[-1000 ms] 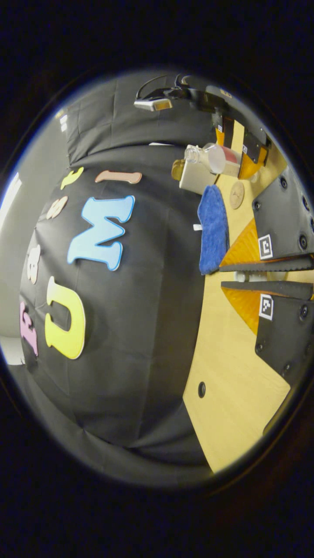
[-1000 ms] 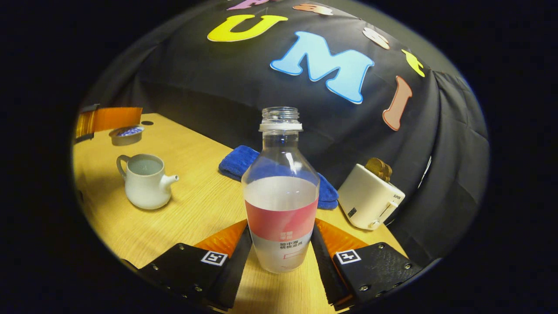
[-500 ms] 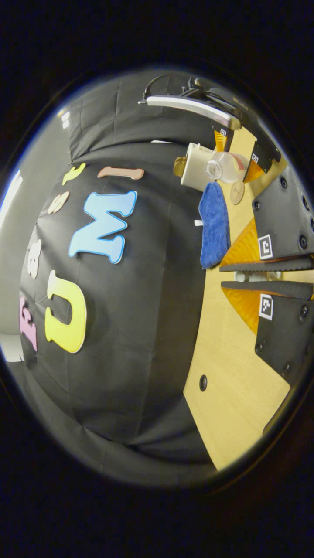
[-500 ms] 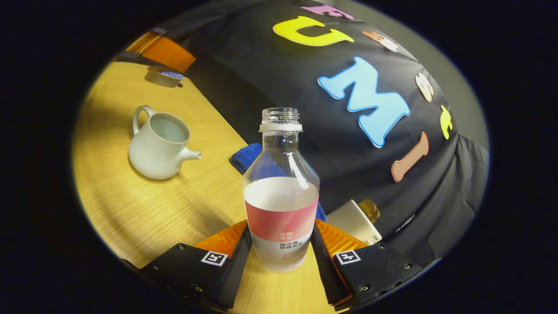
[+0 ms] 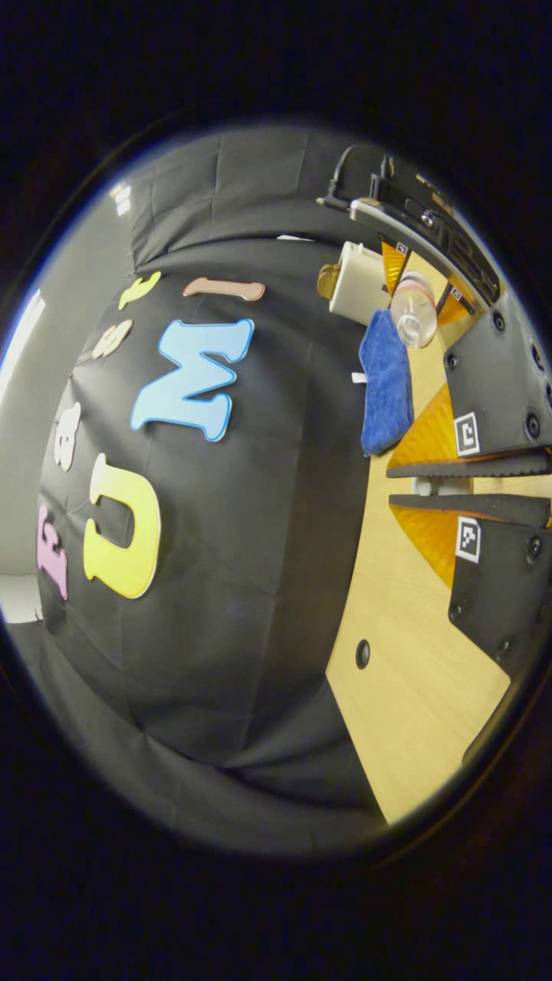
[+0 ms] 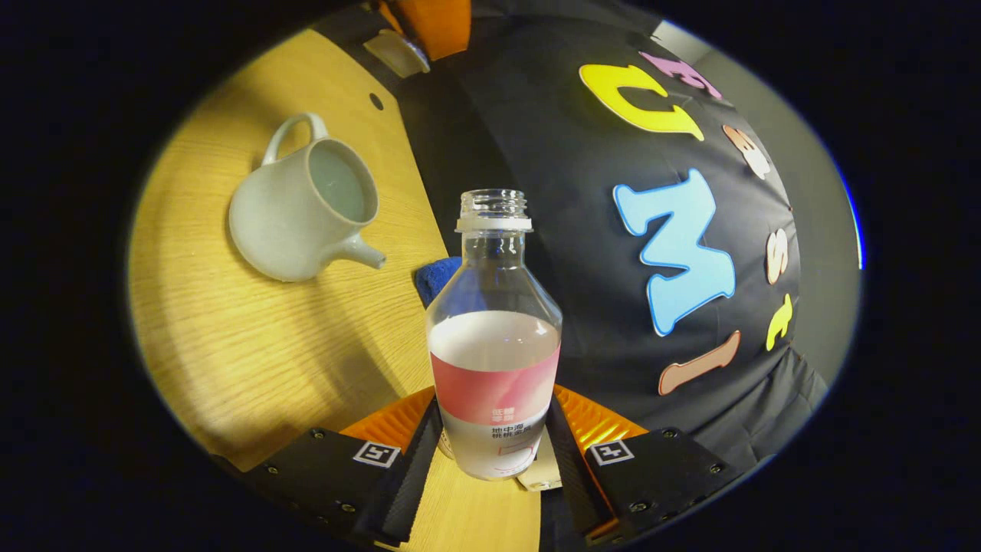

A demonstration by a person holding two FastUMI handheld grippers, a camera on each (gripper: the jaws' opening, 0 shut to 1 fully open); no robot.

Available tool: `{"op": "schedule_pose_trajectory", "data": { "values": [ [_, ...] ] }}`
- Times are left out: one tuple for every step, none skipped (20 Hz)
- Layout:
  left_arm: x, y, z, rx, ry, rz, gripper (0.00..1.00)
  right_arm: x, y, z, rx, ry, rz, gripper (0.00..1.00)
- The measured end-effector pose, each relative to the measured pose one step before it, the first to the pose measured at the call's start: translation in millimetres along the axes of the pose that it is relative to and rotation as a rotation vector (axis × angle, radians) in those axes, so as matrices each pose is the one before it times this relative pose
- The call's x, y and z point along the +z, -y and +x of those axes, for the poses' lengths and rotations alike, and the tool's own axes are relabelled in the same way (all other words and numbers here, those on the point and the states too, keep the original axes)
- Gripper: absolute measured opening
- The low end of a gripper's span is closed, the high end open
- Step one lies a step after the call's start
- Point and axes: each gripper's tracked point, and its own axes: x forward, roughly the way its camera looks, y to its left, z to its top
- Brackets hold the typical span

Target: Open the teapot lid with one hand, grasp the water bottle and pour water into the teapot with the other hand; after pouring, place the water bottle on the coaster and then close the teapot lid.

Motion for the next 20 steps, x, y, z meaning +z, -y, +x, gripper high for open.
{"op": "schedule_pose_trajectory", "data": {
  "values": [
    [-1.10, -1.20, 0.55, 0.00048, -0.00327, -0.00352, 0.18, 0.06, 0.25, 1.38, -0.00857, 0.00407, -0.02388, 0.75],
    [-0.60, -0.54, 0.85, 0.00153, -0.00333, -0.00177, 0.18, 0.70, 0.59, 0.26, -0.00918, 0.00257, -0.02584, 0.75],
    [-1.55, -1.22, -0.62, 0.00130, -0.00029, -0.00124, 0.19, 1.79, -0.38, -0.96, -0.00667, 0.00600, -0.02764, 0.75],
    [1.38, -1.17, -0.34, 0.00224, -0.00051, -0.00101, 0.18, 1.36, 0.30, -1.65, -0.00655, 0.00336, -0.02848, 0.75],
    [0.61, -1.35, 0.45, 0.00266, 0.00116, -0.00054, 0.18, -0.54, 0.24, 0.31, -0.00527, 0.00353, -0.02760, 0.75],
    [1.83, -0.81, -0.41, 0.00190, 0.00144, -0.00090, 0.18, 0.79, 0.58, -0.89, -0.00563, 0.00051, -0.02776, 0.75],
    [-1.94, -0.44, 0.10, 0.00072, 0.00083, 0.00060, 0.15, 1.29, 1.36, 0.42, -0.00703, 0.00180, -0.02667, 0.75],
    [0.27, -0.32, 0.41, 0.00108, 0.00028, 0.00027, 0.15, 2.08, 1.06, -0.26, -0.00752, 0.00086, -0.02291, 0.75],
    [-1.44, 0.44, 0.41, -0.00107, 0.00017, -0.00111, 0.18, 2.89, 0.40, -0.01, -0.00410, 0.00538, -0.02297, 0.75],
    [0.47, 0.00, 0.12, 0.00112, -0.00152, -0.00017, 0.18, 2.03, 1.80, -0.64, -0.00822, 0.00617, -0.02300, 0.75],
    [-0.33, -1.40, -0.36, 0.00219, -0.00041, 0.00081, 0.18, 1.74, 0.23, 0.27, -0.00779, 0.00973, -0.02403, 0.75],
    [-0.05, -0.96, -0.45, 0.00059, -0.00070, -0.00186, 0.18, 2.26, -0.16, -1.15, -0.00418, 0.00920, -0.02266, 0.75],
    [-1.49, -1.07, 0.19, 0.00004, -0.00177, -0.00423, 0.18, 1.52, -0.05, -1.47, -0.00256, 0.00860, -0.02269, 0.75],
    [0.03, -1.48, 0.21, 0.00151, 0.00052, -0.00655, 0.18, 1.06, 0.97, -0.19, -0.00550, 0.00586, -0.02254, 0.75],
    [0.49, -2.18, 1.27, 0.00368, 0.00081, -0.00836, 0.18, 1.76, 0.14, 0.09, -0.00242, 0.00701, -0.02427, 0.75],
    [1.67, -1.71, -0.30, 0.00082, 0.00314, -0.01083, 0.18, 2.48, 0.42, -0.86, -0.00192, 0.00603, -0.02028, 0.75],
    [-1.06, -1.57, -0.55, 0.00278, 0.00203, -0.00862, 0.18, -0.35, -0.32, 1.12, -0.00028, 0.00787, -0.02000, 0.75],
    [0.81, -2.69, 0.16, 0.00290, 0.00192, -0.00765, 0.18, 2.42, 0.40, -1.22, -0.00581, 0.00822, -0.02220, 0.75],
    [-0.63, -1.62, 0.69, 0.00147, 0.00020, -0.00772, 0.18, 2.77, 0.69, -1.46, -0.00822, 0.00727, -0.02453, 0.75],
    [0.49, -1.94, -0.51, 0.00095, 0.00164, -0.01000, 0.18, 3.66, 0.02, -1.50, -0.00566, 0.00827, -0.02459, 0.75]
  ]
}}
